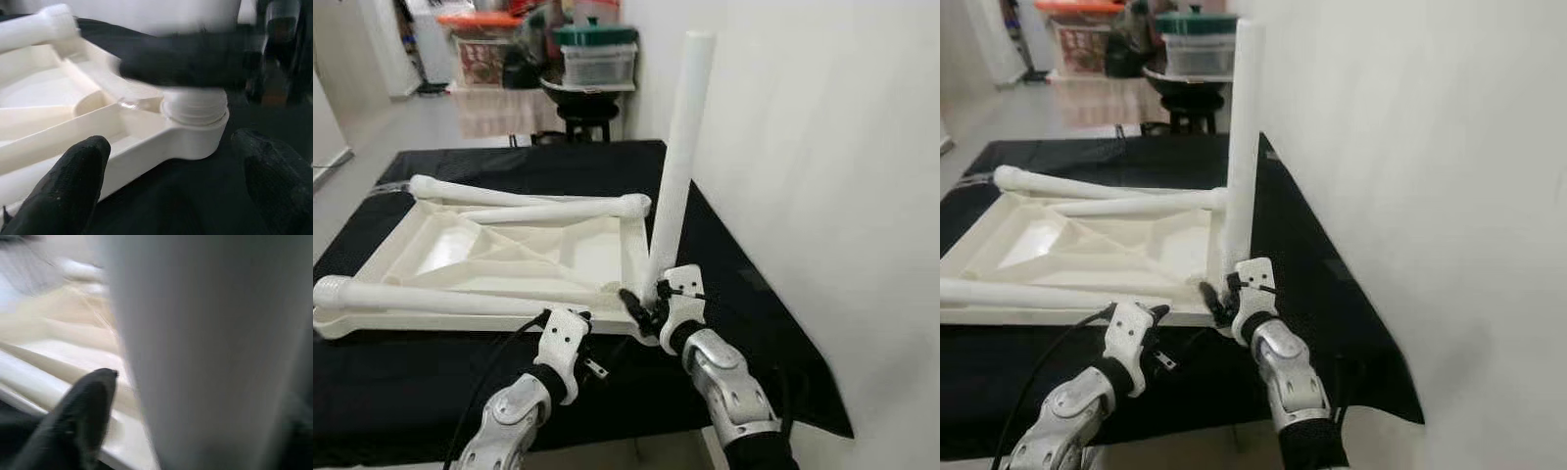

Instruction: Building children table

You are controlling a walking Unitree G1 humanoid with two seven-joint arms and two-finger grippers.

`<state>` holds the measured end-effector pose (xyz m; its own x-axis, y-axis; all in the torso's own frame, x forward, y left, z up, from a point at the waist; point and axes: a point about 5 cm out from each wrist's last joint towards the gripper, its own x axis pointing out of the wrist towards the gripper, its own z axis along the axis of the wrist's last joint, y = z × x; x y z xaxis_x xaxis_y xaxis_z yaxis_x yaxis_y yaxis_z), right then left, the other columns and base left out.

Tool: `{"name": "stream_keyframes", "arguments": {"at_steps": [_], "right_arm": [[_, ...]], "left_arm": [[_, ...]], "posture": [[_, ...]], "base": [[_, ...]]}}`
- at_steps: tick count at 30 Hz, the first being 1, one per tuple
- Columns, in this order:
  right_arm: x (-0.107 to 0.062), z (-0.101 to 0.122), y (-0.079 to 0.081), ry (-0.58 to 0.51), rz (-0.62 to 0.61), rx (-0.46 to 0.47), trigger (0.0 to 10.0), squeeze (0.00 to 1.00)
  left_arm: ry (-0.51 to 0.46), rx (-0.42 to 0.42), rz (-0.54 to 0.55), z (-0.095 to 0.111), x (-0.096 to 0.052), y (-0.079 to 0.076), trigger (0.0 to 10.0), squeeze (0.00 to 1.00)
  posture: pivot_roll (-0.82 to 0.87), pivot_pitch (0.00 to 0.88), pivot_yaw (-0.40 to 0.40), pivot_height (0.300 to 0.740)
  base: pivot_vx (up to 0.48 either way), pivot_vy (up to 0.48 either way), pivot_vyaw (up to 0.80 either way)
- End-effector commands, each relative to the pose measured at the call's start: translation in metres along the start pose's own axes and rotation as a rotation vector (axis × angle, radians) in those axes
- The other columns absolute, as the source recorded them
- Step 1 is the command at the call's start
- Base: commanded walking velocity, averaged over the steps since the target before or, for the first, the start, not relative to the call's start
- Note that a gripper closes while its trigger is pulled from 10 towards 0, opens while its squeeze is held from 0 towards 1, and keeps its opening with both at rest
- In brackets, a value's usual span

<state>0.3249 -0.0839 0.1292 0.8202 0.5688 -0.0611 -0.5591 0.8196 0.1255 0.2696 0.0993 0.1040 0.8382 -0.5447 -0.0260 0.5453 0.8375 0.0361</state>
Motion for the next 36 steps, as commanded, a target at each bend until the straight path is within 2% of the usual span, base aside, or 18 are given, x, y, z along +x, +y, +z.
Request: {"name": "stream_keyframes", "arguments": {"at_steps": [1, 2, 3, 4, 5, 6, 8, 10, 13, 15, 16, 20, 24, 32, 33, 34, 35, 36], "right_arm": [[0.007, 0.022, 0.006, -0.066, 0.184, -0.042, 10.0, 1.0], [0.007, 0.022, 0.006, -0.066, 0.184, -0.042, 10.0, 1.0], [0.008, 0.026, 0.004, -0.058, 0.272, -0.082, 10.0, 0.65], [0.008, 0.028, 0.003, -0.049, 0.328, -0.108, 10.0, 0.65], [0.008, 0.028, 0.003, -0.049, 0.328, -0.108, 10.0, 0.65], [0.007, 0.03, 0.0, -0.016, 0.434, -0.172, 10.0, 0.0], [0.005, 0.035, -0.01, 0.047, 0.559, -0.239, 10.0, 0.0], [0.005, 0.038, -0.015, 0.067, 0.589, -0.252, 10.0, 0.0], [0.013, 0.055, -0.031, 0.053, 0.57, -0.203, 10.0, 0.0], [0.014, 0.059, -0.035, 0.043, 0.568, -0.181, 10.0, 0.0], [0.014, 0.063, -0.038, 0.034, 0.573, -0.146, 0.0, 0.0], [0.014, 0.067, -0.043, 0.025, 0.597, -0.107, 0.0, 0.0], [0.007, 0.061, -0.052, 0.065, 0.667, -0.06, 0.0, 0.0], [0.005, 0.05, -0.046, 0.017, 0.659, -0.064, 0.0, 0.0], [0.009, 0.037, -0.035, -0.003, 0.574, -0.046, 0.0, 0.0], [0.013, 0.023, -0.022, -0.028, 0.429, -0.01, 0.0, 0.0], [0.013, 0.023, -0.022, -0.028, 0.429, -0.01, 0.0, 0.0], [0.018, 0.011, -0.013, -0.07, 0.193, 0.039, 0.0, 0.0]], "left_arm": [[0.026, -0.011, 0.004, -0.005, 0.001, 0.0, 10.0, 0.0], [0.026, -0.011, 0.004, -0.005, 0.001, 0.0, 10.0, 0.0], [0.026, -0.012, 0.003, -0.005, 0.002, 0.0, 10.0, 0.0], [0.026, -0.014, 0.002, -0.005, 0.002, 0.0, 10.0, 0.0], [0.026, -0.014, 0.002, -0.005, 0.002, 0.0, 10.0, 0.0], [0.027, -0.016, 0.001, -0.005, 0.003, 0.0, 10.0, 0.0], [0.029, -0.016, 0.0, -0.006, 0.004, -0.001, 10.0, 0.0], [0.029, -0.015, 0.0, -0.006, 0.005, -0.001, 10.0, 0.0], [0.027, -0.005, 0.003, -0.006, 0.004, -0.003, 10.0, 0.0], [0.026, -0.004, 0.004, -0.006, 0.004, -0.004, 10.0, 0.0], [0.026, -0.004, 0.004, -0.006, 0.004, -0.004, 10.0, 0.0], [0.025, -0.005, 0.005, -0.006, 0.005, -0.004, 10.0, 0.0], [0.026, -0.01, 0.001, -0.007, 0.006, -0.006, 10.0, 0.0], [0.024, -0.023, -0.001, -0.007, 0.005, -0.007, 10.0, 0.0], [0.022, -0.025, 0.0, -0.007, 0.004, -0.007, 10.0, 0.0], [0.021, -0.026, 0.001, -0.007, 0.003, -0.006, 10.0, 0.0], [0.021, -0.026, 0.001, -0.007, 0.003, -0.006, 10.0, 0.0], [0.02, -0.026, 0.002, -0.007, 0.002, -0.005, 10.0, 0.0]], "posture": [[-0.01, 0.0, -0.049, 0.74], [-0.01, 0.0, -0.049, 0.74], [-0.01, 0.0, -0.049, 0.74], [-0.01, 0.0, -0.049, 0.74], [-0.01, 0.0, -0.049, 0.74], [-0.01, 0.0, -0.053, 0.74], [0.0, 0.0, -0.061, 0.74], [0.0, 0.0, -0.061, 0.74], [0.01, 0.0, -0.069, 0.74], [0.01, 0.0, -0.069, 0.74], [0.02, 0.0, -0.07, 0.74], [0.02, 0.0, -0.07, 0.74], [0.01, 0.0, -0.07, 0.74], [0.01, 0.0, -0.07, 0.74], [0.01, 0.0, -0.075, 0.74], [0.0, 0.0, -0.076, 0.74], [0.0, 0.0, -0.076, 0.74], [0.0, 0.0, -0.074, 0.74]], "base": [[0.0, 0.0, 0.0], [0.0, 0.0, 0.0], [0.0, 0.0, 0.0], [0.0, 0.0, 0.0], [0.0, 0.0, 0.0], [0.0, 0.0, 0.0], [0.0, 0.0, 0.0], [0.0, 0.0, 0.0], [0.0, 0.0, 0.0], [0.0, 0.0, 0.0], [0.0, 0.0, 0.0], [0.0, 0.0, 0.0], [0.0, 0.0, 0.0], [0.0, 0.0, 0.0], [0.0, 0.0, 0.0], [0.0, 0.0, 0.0], [0.0, 0.0, 0.0], [0.0, 0.0, 0.0]]}}
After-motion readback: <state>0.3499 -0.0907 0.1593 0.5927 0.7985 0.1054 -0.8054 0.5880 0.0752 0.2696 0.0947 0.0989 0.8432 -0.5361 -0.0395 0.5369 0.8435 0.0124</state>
